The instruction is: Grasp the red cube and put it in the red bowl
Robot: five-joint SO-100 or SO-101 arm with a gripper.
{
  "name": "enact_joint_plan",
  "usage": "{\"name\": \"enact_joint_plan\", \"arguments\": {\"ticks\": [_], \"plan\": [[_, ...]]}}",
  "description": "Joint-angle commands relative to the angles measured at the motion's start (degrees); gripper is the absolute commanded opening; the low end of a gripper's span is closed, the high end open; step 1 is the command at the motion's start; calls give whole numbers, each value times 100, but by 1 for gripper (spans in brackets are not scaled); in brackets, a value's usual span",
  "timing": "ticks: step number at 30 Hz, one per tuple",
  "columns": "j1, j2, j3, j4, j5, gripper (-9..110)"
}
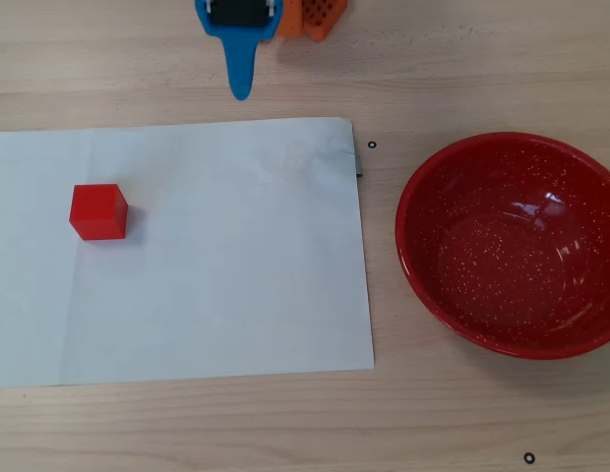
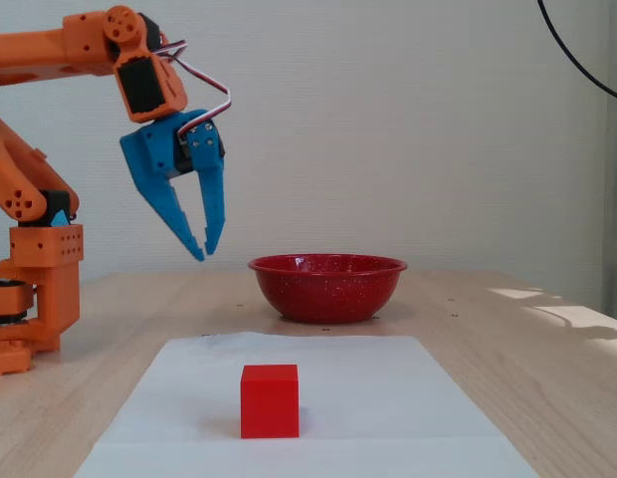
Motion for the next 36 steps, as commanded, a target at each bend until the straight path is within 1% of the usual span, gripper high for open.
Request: {"name": "enact_joint_plan", "arguments": {"ticks": [1, 5, 12, 18, 26, 31, 36], "plan": [[-387, -167, -1090, 299, 229, 0], [-686, -932, -2057, 870, 396, 0], [-1257, -2206, -3472, 1512, 932, 0], [-1705, -3234, -4562, 1802, 1222, 0], [-2180, -4333, -5502, 1881, 1758, 0], [-2373, -4808, -5950, 1960, 1793, 7], [-2566, -5080, -6117, 1784, 1898, 13]]}}
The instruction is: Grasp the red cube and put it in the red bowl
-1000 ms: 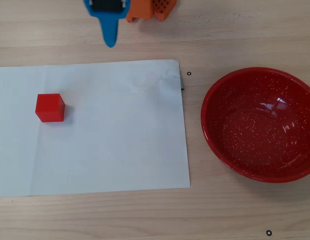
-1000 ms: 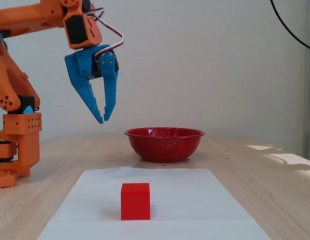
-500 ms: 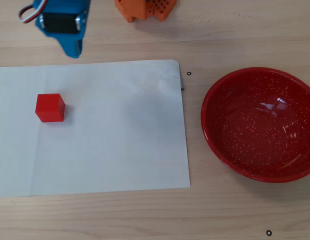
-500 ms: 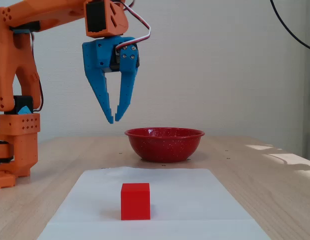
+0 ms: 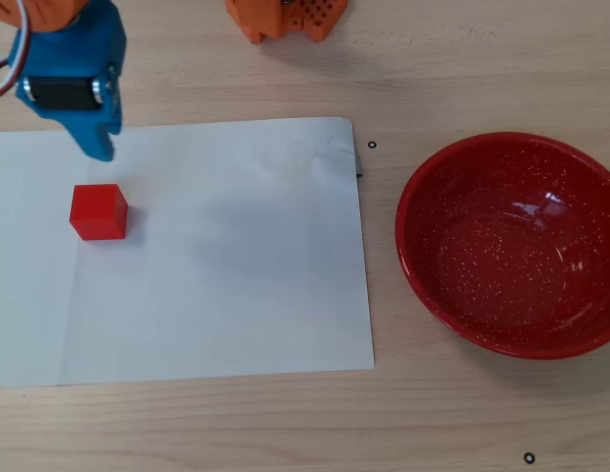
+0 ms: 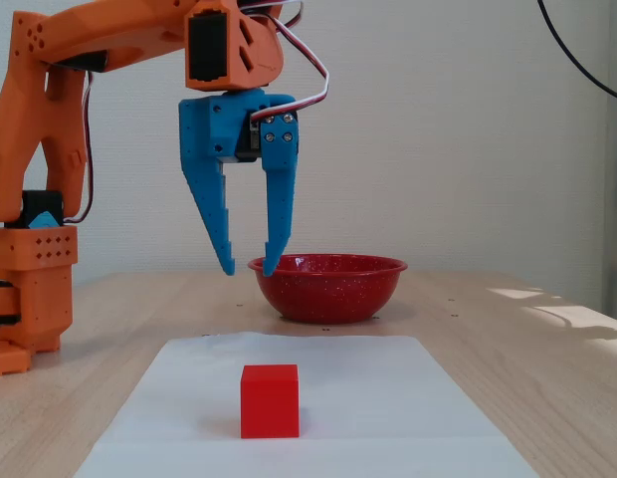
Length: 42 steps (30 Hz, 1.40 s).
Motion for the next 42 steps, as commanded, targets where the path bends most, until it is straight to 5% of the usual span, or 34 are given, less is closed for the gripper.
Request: {"name": "enact_joint_plan", "arguments": {"ticks": [1, 25, 42], "plan": [[-299, 132, -624, -123, 220, 15], [-809, -712, -229, -949, 914, 57], [-545, -1099, 290, -1582, 729, 63]]}}
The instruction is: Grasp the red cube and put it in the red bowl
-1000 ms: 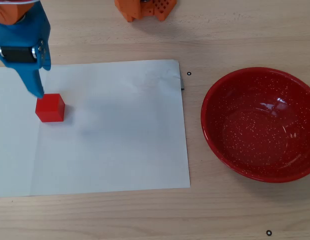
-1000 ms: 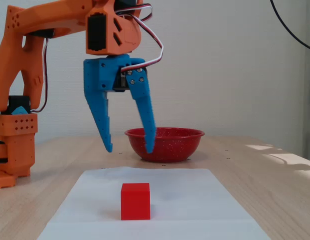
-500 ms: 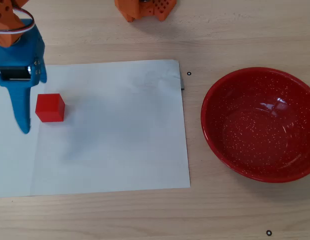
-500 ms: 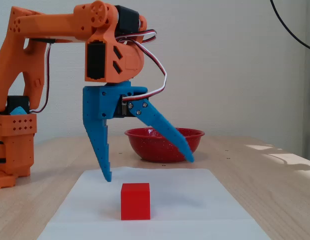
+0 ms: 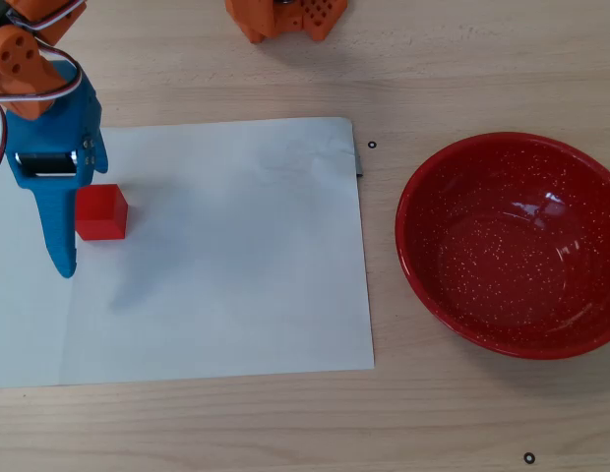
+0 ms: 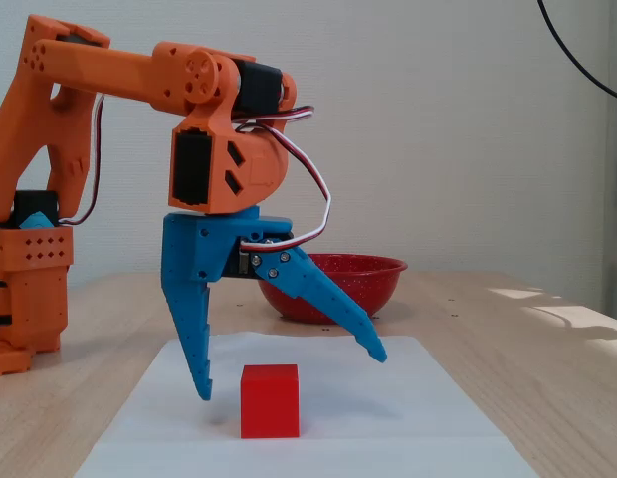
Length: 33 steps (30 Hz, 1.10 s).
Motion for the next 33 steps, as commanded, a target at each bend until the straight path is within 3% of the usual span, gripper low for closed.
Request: {"name": "enact_joint_plan", "arguments": {"ticks": [1, 33], "plan": [[176, 308, -281, -176, -79, 63], [202, -272, -501, -492, -88, 62]]}}
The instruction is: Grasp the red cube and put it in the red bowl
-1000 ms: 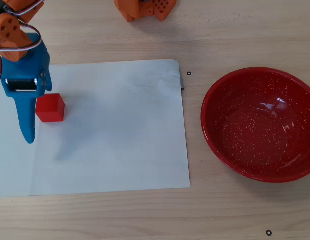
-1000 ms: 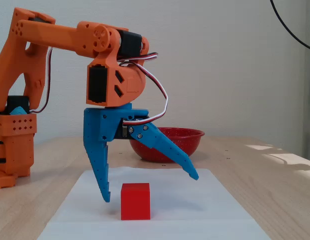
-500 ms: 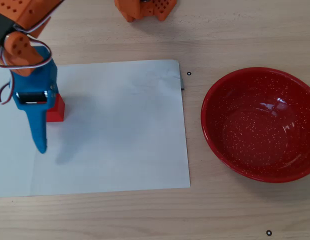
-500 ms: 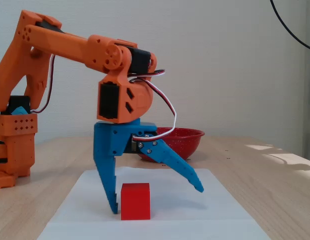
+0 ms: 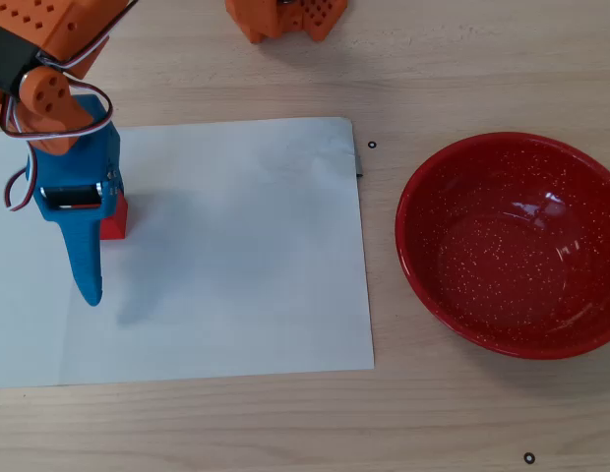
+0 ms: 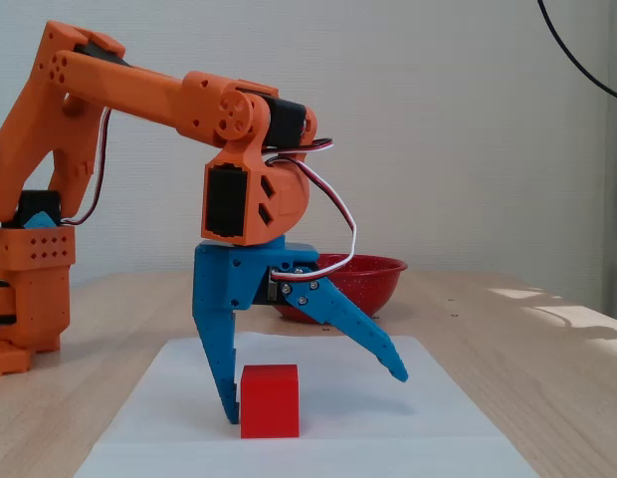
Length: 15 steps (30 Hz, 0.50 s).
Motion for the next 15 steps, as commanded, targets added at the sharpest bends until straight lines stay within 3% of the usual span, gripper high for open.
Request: {"name": "enact_joint_plan", "arguments": {"ticks": [1, 15], "plan": [[-185, 237, -527, 18, -26, 62], [-352, 237, -765, 272, 62, 63]]}}
